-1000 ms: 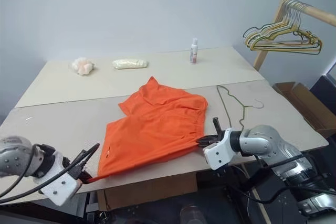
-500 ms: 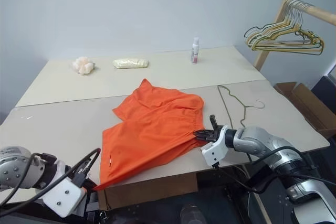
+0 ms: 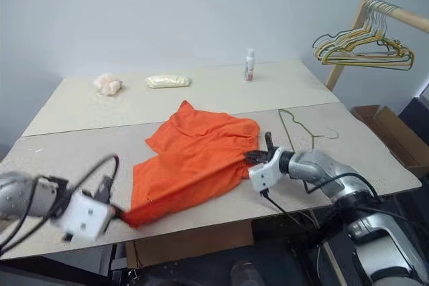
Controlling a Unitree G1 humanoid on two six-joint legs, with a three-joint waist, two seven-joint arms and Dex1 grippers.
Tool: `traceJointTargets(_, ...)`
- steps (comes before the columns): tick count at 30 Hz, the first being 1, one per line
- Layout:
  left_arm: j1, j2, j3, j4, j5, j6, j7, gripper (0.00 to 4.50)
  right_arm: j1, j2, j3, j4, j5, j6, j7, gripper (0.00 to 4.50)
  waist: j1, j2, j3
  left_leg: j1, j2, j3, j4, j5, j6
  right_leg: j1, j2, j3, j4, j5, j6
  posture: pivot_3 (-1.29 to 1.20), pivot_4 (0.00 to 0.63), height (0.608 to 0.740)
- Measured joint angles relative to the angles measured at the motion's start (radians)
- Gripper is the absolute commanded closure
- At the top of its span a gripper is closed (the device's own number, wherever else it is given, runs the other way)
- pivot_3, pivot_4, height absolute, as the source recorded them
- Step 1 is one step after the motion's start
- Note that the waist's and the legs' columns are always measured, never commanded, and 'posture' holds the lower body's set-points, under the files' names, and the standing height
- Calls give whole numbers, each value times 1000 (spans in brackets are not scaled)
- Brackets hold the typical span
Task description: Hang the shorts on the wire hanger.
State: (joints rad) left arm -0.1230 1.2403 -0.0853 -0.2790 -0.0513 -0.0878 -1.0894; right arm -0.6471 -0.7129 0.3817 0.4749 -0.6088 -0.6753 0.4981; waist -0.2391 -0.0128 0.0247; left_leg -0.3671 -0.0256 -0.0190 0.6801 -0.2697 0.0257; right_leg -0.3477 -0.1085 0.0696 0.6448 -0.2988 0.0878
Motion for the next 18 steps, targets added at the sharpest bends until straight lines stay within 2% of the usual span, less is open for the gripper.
traceJointTargets(3, -366, -191, -85, 293, 101, 42, 50, 4459, -176, 65, -6, 127, 6, 70, -9, 4500, 5, -1, 0, -3, -2, -1, 1, 1, -1, -4, -1, 0, 3, 0, 0, -157, 0, 740)
traceJointTargets(6, -722, -346, -146, 657, 234, 24, 184, 4459, -385, 137, -1, 316, -30, 150, -105, 4500, -3, -2, 0, -7, -6, -3, 1, 3, -3, -7, -3, -1, 5, 1, 0, -155, 0, 740)
traceJointTargets(8, -1016, -456, -189, 998, 355, -4, 408, 4459, -558, 186, 7, 497, -80, 220, -253, 4500, -11, -3, 0, -11, -9, -5, 1, 7, -9, -10, -5, -2, 6, 1, 0, -151, 0, 740)
traceJointTargets(11, -1358, -547, -213, 1361, 486, -36, 811, 4459, -771, 257, -7, 682, -103, 304, -546, 4500, -34, -3, -1, -22, -10, -5, -2, 10, -12, -28, -8, -1, 18, 1, 0, -157, 0, 740)
traceJointTargets(15, -1560, -586, -210, 1519, 536, -99, 1161, 4459, -914, 291, -64, 746, -73, 283, -892, 4500, -50, -3, -1, -35, -11, -5, -9, 10, -13, -49, -11, 1, 29, 0, 1, -164, 0, 740)
traceJointTargets(18, -1583, -579, -208, 1555, 548, -189, 1259, 4459, -931, 280, -79, 753, -70, 194, -1020, 4500, -49, -3, -1, -34, -13, -6, -10, 10, -13, -51, -13, 1, 34, 0, 1, -168, 0, 740)
